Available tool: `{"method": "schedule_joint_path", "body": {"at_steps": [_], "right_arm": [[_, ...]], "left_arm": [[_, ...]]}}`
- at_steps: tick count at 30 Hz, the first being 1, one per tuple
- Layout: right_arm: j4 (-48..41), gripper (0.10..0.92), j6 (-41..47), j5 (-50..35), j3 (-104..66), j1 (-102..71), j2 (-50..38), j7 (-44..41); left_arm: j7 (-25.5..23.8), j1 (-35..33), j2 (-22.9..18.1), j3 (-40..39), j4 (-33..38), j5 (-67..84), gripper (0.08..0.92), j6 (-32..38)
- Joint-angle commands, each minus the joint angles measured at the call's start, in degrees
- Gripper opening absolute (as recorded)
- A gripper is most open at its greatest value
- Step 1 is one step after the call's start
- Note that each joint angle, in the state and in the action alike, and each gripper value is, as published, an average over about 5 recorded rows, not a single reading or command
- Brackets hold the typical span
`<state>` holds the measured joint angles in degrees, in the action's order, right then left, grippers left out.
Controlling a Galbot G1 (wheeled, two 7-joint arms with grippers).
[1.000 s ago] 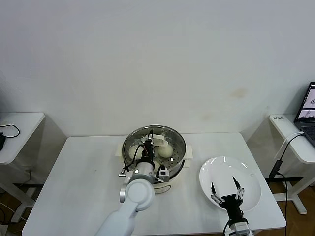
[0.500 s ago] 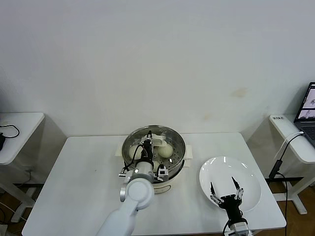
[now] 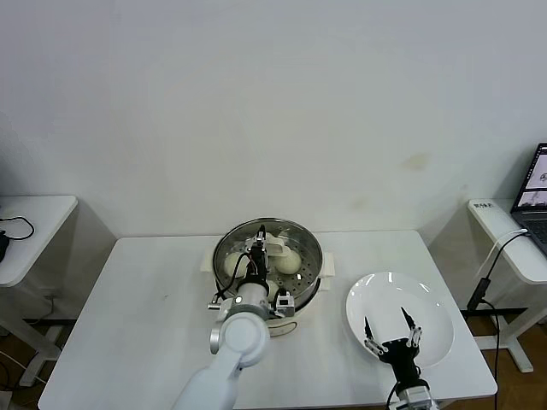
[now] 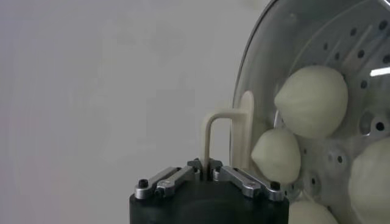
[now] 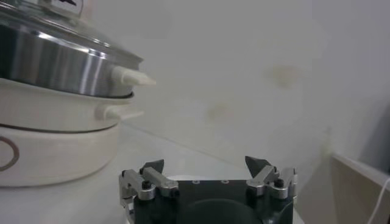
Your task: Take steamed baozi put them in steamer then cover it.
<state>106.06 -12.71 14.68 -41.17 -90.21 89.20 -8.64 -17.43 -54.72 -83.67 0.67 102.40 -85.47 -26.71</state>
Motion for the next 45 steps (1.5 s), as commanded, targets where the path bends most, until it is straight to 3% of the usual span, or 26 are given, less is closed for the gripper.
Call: {"method": "schedule_joint_path", "body": {"at_steps": [1, 11, 18, 23, 30, 35, 41, 45], "right_arm": [[0.2, 0.823, 0.0, 0.0, 0.0, -0.1, 0.0, 0.0], [0.2, 0.823, 0.0, 0.1, -0.1, -0.4, -0.1, 0.0], [0.2, 0.823, 0.0, -0.4, 0.0, -1.1, -0.7, 0.0], [0.9, 0.823, 0.1, -3.1, 0.0, -2.4, -2.9, -0.1], [2.3, 0.823, 0.7, -7.8, 0.7, -4.5, -6.7, -0.5], [3.3, 0.822, 2.3, -9.7, 2.3, -5.8, -8.1, -0.9], [4.8, 0.823, 5.3, -13.5, 3.6, -7.8, -9.9, -1.8], [6.0, 0.823, 7.7, -15.1, 2.9, -8.8, -10.2, -2.4]], "left_arm": [[0.3, -1.6, 0.3, 0.0, 2.5, 0.0, 0.341, 0.0], [2.1, -10.8, 4.1, 0.2, 13.7, 1.0, 0.627, 2.2], [8.6, -21.2, 8.2, 1.9, 27.3, 9.1, 0.804, 5.9], [17.5, -34.0, 9.2, 10.7, 33.7, 28.6, 0.822, 11.0], [32.8, -50.0, 10.2, 31.0, 32.5, 84.2, 0.823, 27.8], [34.1, -57.4, 10.1, 39.8, 27.6, 98.5, 0.823, 38.5], [32.3, -59.0, 10.2, 38.7, 23.6, 100.6, 0.823, 44.5], [31.9, -58.0, 9.5, 36.9, 22.0, 99.4, 0.823, 44.5]]}}
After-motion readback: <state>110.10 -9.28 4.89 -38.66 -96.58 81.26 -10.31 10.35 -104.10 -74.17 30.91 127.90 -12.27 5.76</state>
